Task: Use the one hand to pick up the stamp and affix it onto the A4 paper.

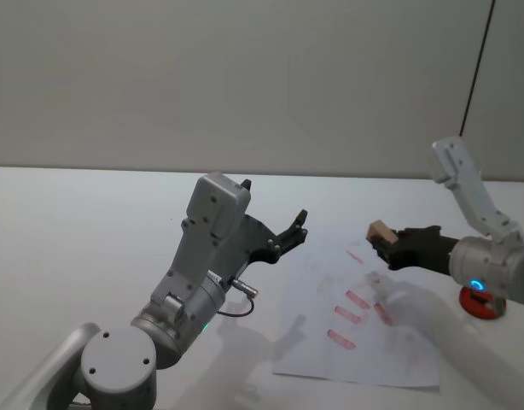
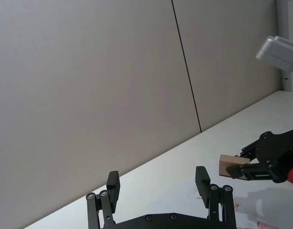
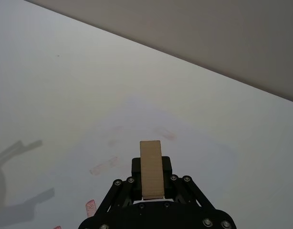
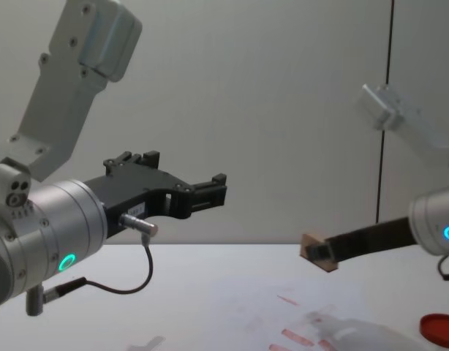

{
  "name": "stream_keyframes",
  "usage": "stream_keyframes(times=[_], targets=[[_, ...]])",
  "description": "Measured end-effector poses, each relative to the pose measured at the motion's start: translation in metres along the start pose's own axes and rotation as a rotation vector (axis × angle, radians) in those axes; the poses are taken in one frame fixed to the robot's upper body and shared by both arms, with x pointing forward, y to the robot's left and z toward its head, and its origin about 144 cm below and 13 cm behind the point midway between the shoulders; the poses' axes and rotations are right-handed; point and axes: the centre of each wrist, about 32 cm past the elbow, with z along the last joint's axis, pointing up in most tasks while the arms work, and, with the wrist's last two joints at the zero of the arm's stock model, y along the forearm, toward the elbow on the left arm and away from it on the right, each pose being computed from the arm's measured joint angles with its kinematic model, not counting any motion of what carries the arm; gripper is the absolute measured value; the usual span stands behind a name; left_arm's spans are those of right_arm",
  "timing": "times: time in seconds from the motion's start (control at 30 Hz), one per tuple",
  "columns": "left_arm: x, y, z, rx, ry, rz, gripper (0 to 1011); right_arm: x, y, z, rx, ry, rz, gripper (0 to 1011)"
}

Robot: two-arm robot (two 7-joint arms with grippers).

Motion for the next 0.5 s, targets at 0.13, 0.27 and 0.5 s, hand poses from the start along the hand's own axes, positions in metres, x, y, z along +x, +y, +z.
stream_keyframes(times=[0.13,0.27,0.5], targets=[[0.0,0.0,0.0,0.0,0.0,0.0,1002,0.003,-0.006,-0.002,-0.005,0.01,-0.031,218],[0.0,0.0,0.0,0.0,0.0,0.0,1002,0.005,-0.014,-0.006,-0.01,0.022,-0.068,218],[0.0,0.0,0.0,0.0,0.0,0.0,1002,0.008,-0.028,-0.017,-0.021,0.059,-0.14,218]])
